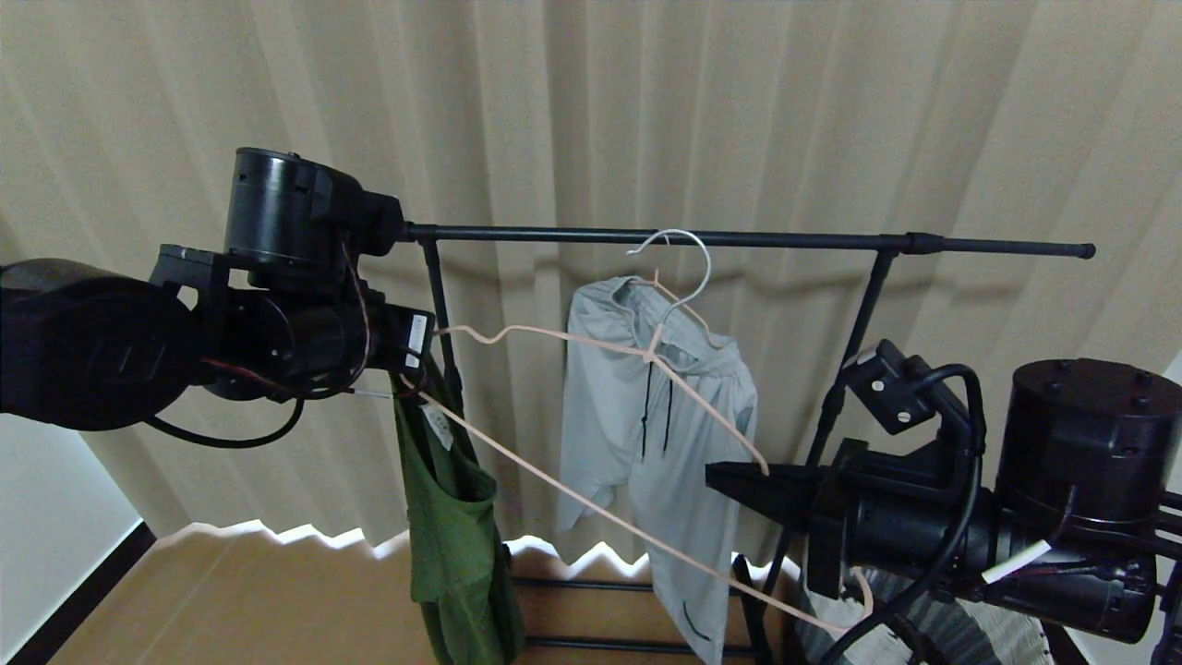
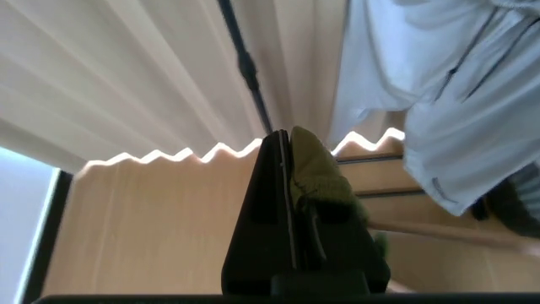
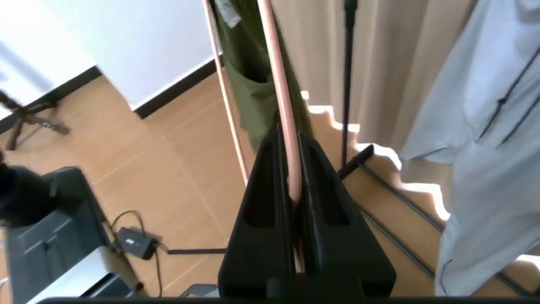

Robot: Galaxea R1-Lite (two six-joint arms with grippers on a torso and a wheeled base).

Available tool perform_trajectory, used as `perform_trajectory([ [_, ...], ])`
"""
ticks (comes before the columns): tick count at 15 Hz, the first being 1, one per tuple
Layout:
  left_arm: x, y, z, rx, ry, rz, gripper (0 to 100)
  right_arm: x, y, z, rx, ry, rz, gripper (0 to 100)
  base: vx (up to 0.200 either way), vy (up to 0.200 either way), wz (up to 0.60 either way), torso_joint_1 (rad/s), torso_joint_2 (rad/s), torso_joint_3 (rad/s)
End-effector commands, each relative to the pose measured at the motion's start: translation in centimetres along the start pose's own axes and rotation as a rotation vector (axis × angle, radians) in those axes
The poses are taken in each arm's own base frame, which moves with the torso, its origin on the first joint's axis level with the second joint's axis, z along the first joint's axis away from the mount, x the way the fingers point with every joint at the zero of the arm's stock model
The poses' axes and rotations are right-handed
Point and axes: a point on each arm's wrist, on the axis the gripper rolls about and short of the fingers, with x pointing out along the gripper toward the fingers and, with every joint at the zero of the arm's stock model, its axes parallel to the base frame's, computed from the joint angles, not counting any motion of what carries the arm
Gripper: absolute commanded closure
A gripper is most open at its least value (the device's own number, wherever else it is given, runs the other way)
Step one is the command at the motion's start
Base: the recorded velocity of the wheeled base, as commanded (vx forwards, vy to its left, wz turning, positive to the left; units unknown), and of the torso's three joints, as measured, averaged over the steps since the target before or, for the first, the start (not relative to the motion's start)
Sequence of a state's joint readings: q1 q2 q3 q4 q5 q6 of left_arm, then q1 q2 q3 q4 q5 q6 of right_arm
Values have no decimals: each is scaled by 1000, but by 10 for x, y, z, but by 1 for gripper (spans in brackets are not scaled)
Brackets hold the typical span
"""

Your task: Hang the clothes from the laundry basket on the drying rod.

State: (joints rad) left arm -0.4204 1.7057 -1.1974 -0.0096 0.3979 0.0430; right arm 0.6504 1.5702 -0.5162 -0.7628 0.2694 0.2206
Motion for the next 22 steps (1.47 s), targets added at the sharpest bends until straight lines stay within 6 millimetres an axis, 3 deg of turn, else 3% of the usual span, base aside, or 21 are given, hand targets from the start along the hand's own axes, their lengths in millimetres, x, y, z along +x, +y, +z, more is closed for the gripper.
perform_trajectory([
  [1,-2,0,1,11,-6,5,100,3,-2,-3,3,7,-23,100,0,0,0,0,0,0],
  [9,-4,-4,1,30,-5,58,100,9,3,-2,-5,-2,-33,100,0,0,0,0,0,0],
  [14,-5,-9,1,28,-9,63,100,24,26,-14,69,31,0,100,0,0,0,0,0,0],
  [19,-4,-6,1,24,-7,71,100,43,21,-28,83,68,-109,100,0,0,0,0,0,0],
  [22,-12,-2,0,27,-9,76,100,45,20,-21,86,37,-130,100,0,0,0,0,0,0],
])
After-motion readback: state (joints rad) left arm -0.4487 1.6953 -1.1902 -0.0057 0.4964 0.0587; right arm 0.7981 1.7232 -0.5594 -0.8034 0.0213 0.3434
